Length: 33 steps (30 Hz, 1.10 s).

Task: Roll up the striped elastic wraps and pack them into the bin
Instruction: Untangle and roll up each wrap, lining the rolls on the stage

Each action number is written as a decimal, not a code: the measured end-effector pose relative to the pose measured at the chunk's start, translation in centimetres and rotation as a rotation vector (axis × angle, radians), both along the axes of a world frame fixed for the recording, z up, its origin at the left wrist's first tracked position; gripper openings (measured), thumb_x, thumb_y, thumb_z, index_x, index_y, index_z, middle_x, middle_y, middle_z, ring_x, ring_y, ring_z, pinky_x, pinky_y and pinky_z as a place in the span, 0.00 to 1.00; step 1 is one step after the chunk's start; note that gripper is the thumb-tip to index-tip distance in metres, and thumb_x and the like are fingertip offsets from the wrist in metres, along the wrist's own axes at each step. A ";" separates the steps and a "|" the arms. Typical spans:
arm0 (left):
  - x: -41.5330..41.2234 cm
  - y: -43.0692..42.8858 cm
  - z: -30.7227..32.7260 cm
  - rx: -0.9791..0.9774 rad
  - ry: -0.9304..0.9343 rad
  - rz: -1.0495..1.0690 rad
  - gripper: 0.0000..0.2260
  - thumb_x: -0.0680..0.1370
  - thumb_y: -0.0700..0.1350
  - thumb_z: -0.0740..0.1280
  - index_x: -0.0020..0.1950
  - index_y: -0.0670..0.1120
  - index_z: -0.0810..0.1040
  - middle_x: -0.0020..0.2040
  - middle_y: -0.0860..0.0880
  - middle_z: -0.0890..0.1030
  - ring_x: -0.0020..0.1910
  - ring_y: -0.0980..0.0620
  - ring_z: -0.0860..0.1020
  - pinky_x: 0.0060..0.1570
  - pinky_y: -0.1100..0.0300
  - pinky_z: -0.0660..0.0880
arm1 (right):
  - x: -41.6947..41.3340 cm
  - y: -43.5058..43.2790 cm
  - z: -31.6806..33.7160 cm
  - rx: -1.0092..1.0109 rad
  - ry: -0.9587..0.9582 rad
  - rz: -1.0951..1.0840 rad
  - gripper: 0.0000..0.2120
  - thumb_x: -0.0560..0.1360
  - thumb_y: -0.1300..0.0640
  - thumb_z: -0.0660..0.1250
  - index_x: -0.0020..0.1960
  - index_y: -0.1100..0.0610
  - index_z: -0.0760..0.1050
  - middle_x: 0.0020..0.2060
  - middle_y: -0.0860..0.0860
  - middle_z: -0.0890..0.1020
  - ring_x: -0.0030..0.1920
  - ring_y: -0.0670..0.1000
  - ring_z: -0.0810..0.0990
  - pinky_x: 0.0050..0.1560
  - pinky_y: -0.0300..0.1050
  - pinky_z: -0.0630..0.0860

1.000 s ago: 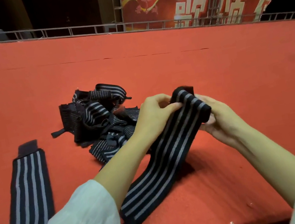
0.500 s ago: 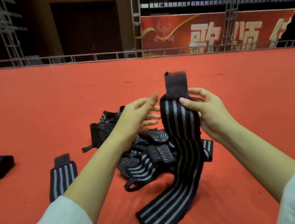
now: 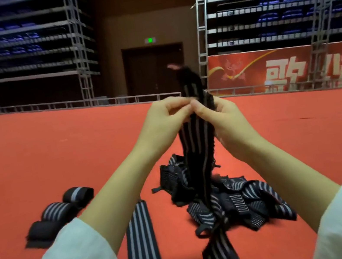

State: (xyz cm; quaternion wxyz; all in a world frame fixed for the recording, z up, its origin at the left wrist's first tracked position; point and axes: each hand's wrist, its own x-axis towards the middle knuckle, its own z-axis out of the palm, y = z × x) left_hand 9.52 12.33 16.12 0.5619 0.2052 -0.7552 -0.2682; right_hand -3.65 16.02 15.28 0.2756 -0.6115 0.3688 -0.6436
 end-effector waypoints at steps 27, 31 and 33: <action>13.7 -11.1 -19.7 0.716 -0.157 0.297 0.09 0.75 0.45 0.71 0.37 0.43 0.81 0.36 0.47 0.80 0.39 0.52 0.77 0.49 0.49 0.77 | 11.4 -12.9 -19.0 0.756 -0.033 0.195 0.06 0.78 0.62 0.64 0.48 0.63 0.78 0.41 0.58 0.83 0.38 0.52 0.82 0.40 0.43 0.77; 13.7 -14.1 -24.9 0.830 -0.240 0.360 0.11 0.74 0.48 0.73 0.41 0.39 0.82 0.37 0.42 0.82 0.38 0.49 0.80 0.43 0.49 0.78 | 10.9 -15.8 -24.2 0.828 0.102 0.083 0.07 0.76 0.59 0.68 0.43 0.62 0.75 0.36 0.58 0.78 0.31 0.50 0.76 0.30 0.40 0.70; 13.7 -15.5 -26.6 0.885 -0.271 0.369 0.11 0.74 0.46 0.73 0.41 0.38 0.82 0.34 0.45 0.80 0.31 0.53 0.78 0.30 0.60 0.75 | 10.6 -17.4 -26.0 0.845 0.137 0.025 0.10 0.73 0.59 0.72 0.42 0.66 0.76 0.34 0.59 0.80 0.30 0.49 0.77 0.31 0.41 0.72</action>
